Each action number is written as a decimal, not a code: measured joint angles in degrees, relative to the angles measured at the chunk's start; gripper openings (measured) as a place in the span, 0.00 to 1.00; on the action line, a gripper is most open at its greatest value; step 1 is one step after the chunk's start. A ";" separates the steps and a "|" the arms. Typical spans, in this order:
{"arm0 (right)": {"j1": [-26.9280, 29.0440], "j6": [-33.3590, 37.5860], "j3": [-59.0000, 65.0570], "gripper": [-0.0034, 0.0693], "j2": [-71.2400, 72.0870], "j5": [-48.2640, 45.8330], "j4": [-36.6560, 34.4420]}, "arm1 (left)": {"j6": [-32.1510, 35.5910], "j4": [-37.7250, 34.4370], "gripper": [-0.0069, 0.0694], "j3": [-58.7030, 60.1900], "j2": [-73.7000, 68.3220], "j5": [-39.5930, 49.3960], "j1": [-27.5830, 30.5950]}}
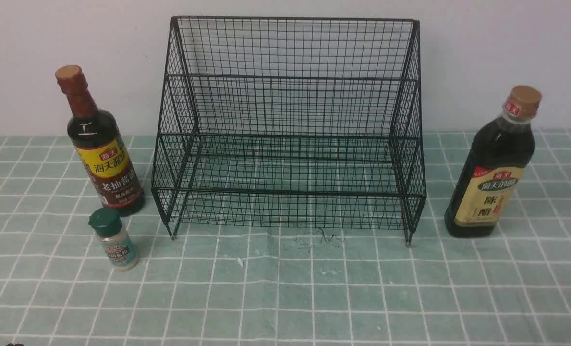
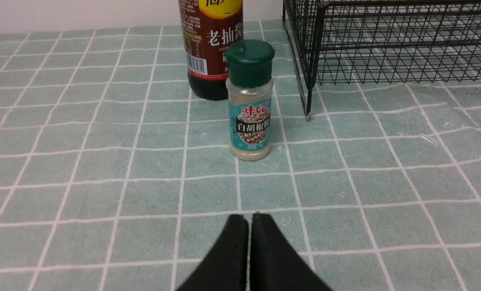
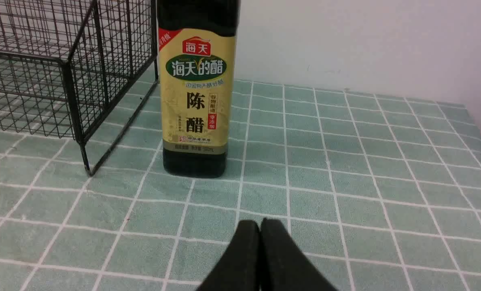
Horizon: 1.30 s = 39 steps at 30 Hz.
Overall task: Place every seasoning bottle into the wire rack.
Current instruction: Use the right arm to grab the condiment bottle closest to it
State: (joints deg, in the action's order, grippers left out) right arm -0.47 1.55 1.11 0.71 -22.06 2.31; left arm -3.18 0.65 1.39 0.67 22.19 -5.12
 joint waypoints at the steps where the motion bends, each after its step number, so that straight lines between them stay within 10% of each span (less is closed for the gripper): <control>1: 0.00 0.00 0.00 0.03 0.00 0.00 0.00 | 0.00 0.00 0.08 0.00 0.00 0.00 0.00; 31: 0.00 -0.10 0.06 0.03 0.00 0.67 -0.56 | 0.00 0.00 0.08 0.00 0.00 0.00 0.00; 39: 0.00 -9.07 0.52 0.03 0.00 19.74 -19.34 | 0.00 0.00 0.08 0.00 0.00 0.00 0.00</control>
State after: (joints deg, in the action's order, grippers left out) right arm -0.47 -7.52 1.63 0.71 -2.32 -17.02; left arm -3.18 0.65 1.39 0.67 22.19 -5.12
